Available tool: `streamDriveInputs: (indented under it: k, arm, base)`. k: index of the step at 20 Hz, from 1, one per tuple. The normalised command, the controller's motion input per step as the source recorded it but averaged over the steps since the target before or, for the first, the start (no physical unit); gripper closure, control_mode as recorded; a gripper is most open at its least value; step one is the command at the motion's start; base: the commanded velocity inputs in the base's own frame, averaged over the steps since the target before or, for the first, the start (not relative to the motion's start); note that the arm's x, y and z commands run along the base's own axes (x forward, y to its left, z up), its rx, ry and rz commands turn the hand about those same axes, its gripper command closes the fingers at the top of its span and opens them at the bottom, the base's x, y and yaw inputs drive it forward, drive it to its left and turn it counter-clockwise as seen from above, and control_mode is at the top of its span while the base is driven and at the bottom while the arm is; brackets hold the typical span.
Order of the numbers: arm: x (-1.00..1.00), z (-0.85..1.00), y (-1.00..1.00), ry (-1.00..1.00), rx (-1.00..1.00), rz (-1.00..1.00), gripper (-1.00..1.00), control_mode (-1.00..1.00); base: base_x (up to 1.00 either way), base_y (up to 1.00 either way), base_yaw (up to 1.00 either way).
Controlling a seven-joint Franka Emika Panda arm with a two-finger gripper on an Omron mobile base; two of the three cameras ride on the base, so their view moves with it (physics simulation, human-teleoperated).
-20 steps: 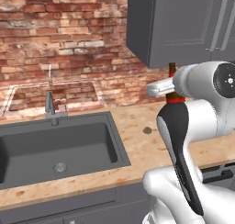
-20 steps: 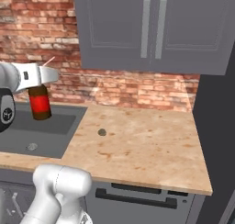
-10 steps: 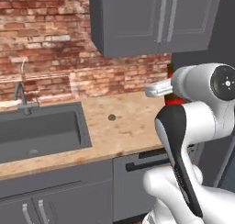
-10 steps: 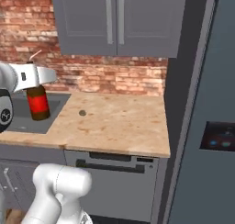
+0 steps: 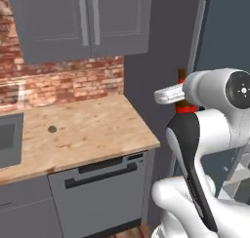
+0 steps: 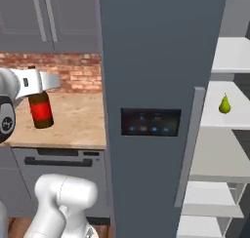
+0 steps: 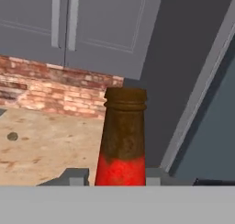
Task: Place the beer on the top shelf of the fridge to keep it out of children's reach, and place the pear and garlic on lower shelves for easy access.
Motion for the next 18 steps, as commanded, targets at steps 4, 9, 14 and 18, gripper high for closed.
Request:
streamDriveInputs:
  k: [4,9,14,18]
  arm:
    - [0.00,0.00,0.00,0.00,0.00,0.00,1.00,1.00]
    - [0.00,0.00,0.00,0.00,0.00,0.00,1.00,1.00]
    - [0.00,0.00,0.00,0.00,0.00,0.00,1.00,1.00]
    - [0.00,0.00,0.00,0.00,0.00,0.00,1.00,1.00]
  base:
    - [0.00,-1.00,-0.14]
    - [0.05,-0.98,-0.06]
    - [0.12,-0.78,-0.01]
    - [0.11,-0.44,0.00]
